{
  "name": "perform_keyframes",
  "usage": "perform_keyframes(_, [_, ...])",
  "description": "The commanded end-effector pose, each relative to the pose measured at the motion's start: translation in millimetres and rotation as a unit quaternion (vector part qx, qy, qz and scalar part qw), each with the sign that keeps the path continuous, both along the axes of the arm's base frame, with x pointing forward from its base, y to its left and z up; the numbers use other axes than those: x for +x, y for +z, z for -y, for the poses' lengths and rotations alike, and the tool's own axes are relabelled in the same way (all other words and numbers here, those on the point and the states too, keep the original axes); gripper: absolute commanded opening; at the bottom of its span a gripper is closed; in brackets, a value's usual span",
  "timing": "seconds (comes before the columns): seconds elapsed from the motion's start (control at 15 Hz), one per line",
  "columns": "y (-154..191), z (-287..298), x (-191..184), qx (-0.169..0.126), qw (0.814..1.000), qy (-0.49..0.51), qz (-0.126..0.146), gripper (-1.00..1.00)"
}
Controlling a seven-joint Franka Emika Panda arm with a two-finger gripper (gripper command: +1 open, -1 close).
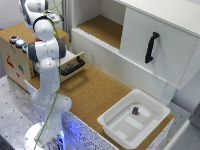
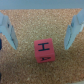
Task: Store the pink object in the drawer
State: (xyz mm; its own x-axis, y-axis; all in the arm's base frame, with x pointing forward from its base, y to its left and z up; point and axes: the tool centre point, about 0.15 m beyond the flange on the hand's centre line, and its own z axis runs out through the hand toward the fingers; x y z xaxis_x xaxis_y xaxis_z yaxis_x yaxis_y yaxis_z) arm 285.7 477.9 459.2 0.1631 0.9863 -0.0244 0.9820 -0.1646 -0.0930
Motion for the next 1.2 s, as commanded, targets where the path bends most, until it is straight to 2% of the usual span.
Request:
perform_keyframes(0.0, [-22,-2,4,0.023,1.0,-0.014,0.002,1.0])
perform_keyframes(0.27, [-30,0,3,0.027,1.0,-0.004,0.016,1.0])
perform_keyframes(0.53, [-33,8,3,0.03,0.999,-0.007,0.016,1.0])
perform_keyframes(0.6, [-35,11,4,0.029,0.999,-0.01,0.016,-1.0])
perform_keyframes(1.13, [-33,18,3,0.042,0.999,-0.02,0.018,-1.0])
